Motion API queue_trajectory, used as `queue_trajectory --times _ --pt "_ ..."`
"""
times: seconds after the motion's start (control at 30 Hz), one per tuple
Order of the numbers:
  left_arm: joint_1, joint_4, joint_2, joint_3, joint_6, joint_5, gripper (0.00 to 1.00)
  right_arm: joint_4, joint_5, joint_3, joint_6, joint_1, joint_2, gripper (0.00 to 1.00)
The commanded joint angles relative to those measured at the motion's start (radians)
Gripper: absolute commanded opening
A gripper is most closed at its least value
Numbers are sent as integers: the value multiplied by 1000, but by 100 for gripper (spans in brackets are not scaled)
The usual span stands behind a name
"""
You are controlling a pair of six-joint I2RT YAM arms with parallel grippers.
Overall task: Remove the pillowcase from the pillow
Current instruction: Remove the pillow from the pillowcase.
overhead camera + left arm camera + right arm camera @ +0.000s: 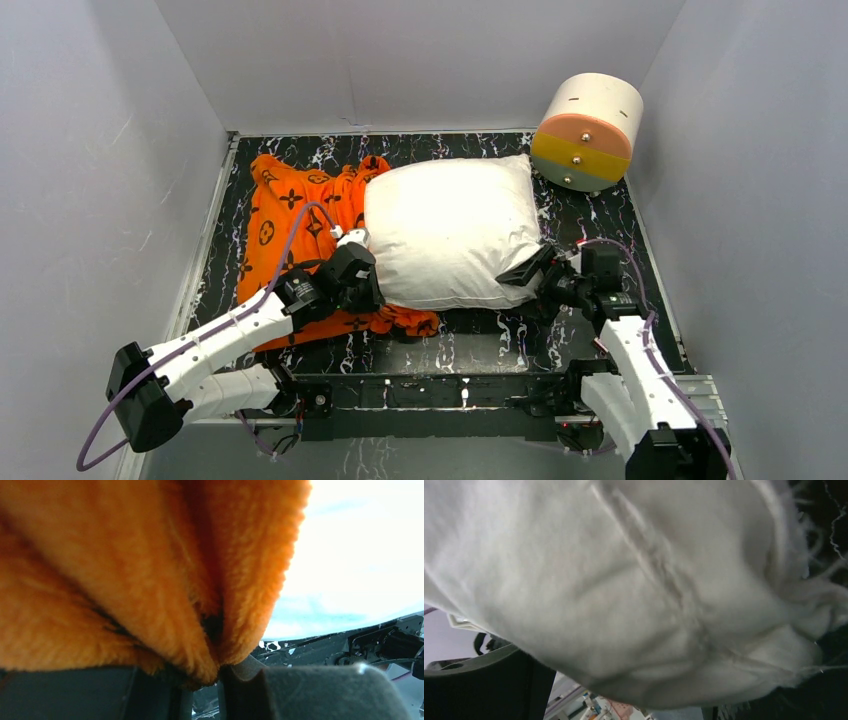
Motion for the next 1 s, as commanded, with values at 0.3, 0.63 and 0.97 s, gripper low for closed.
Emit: queue_trajectory --times 0.3,0.63,0.97 --pt "1 -32 -4 32 -18 -24 19 742 611 -83 261 496 100 43" --pt "1 -127 -160 108 -30 78 95 589 608 135 318 501 122 0" --pt "0 -35 -216 53 -140 127 98 606 618 344 364 553 209 0"
